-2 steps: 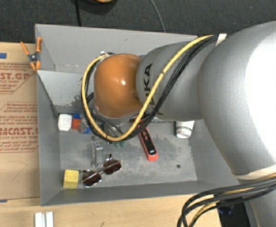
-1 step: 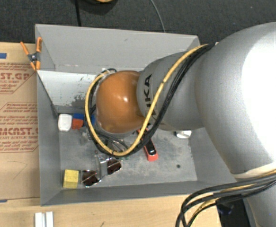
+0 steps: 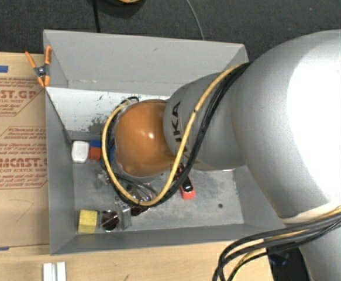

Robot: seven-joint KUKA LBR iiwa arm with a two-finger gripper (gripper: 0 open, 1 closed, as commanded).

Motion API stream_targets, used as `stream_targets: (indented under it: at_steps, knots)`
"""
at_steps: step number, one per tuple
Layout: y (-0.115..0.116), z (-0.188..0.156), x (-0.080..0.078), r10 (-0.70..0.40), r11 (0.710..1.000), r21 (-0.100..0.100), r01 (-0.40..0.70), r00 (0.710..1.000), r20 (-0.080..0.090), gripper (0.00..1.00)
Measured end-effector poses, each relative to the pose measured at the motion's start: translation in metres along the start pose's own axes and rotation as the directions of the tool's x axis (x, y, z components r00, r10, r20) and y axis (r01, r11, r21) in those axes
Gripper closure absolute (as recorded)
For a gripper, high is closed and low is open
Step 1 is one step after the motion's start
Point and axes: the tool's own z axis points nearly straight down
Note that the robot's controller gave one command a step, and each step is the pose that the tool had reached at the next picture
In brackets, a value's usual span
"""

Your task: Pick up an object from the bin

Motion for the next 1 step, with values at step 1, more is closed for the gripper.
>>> stream_targets:
  at_steps: [1]
  knots:
    - [0.0052, 0.0092, 0.0059, 0.189, 0.982, -0.001, -0.189, 0.982, -0.002, 0.0]
